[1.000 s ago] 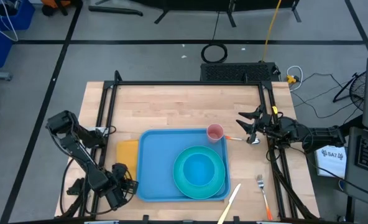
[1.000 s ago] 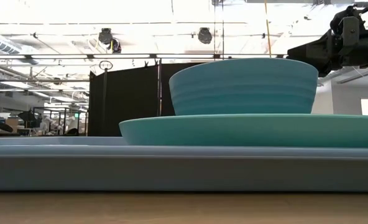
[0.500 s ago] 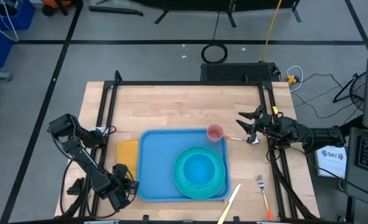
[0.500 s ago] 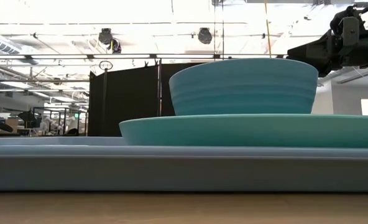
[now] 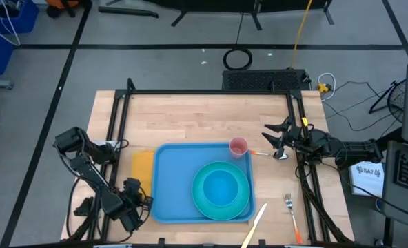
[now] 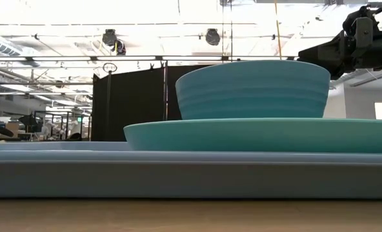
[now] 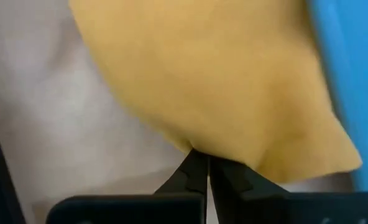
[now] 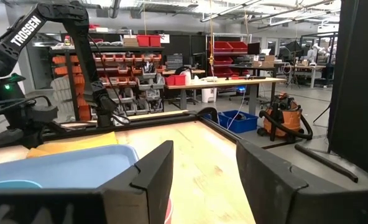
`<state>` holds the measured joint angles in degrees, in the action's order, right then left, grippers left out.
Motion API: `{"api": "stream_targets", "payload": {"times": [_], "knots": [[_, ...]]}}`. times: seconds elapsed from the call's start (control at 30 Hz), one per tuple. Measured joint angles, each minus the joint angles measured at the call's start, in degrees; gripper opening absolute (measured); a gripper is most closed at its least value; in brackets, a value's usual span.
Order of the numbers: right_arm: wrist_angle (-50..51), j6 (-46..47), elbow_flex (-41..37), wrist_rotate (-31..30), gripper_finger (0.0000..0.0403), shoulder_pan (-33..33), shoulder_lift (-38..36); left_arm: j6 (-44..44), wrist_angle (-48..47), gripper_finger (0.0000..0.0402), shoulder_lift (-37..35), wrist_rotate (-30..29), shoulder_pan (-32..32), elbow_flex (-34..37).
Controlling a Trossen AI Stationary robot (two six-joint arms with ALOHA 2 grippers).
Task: Set up tray
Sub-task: Put the yellow napkin on the blue serving tray to the left of the blue plate
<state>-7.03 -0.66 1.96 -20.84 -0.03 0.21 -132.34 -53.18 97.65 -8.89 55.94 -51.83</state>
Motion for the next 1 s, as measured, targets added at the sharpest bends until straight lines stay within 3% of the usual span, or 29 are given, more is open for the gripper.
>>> {"api": "stream_targets", "payload": {"times": [0.2, 0.5, 0.7, 1.0], "knots": [[-0.03, 0.01, 0.02, -0.02, 0.0167, 0.0, -0.02, 0.2, -14.63, 0.0003, -4.01, -2.57, 0.0, -6.87], [-0.02, -0.01, 0.02, 0.0, 0.0167, 0.0, 0.0, 0.9, -36.73, 0.0002, -6.66, -12.69, -2.01, -18.9], [-0.01, 0.0, 0.0, 0.0, 0.0167, 0.0, 0.0, 8.16, -37.16, 0.0002, -8.42, -15.73, -6.7, -19.52], [-0.05, 0.0, 0.0, 0.0, 0.0167, 0.0, 0.0, 21.9, -35.25, 0.0001, -13.42, -33.52, -18.0, -19.52]]}}
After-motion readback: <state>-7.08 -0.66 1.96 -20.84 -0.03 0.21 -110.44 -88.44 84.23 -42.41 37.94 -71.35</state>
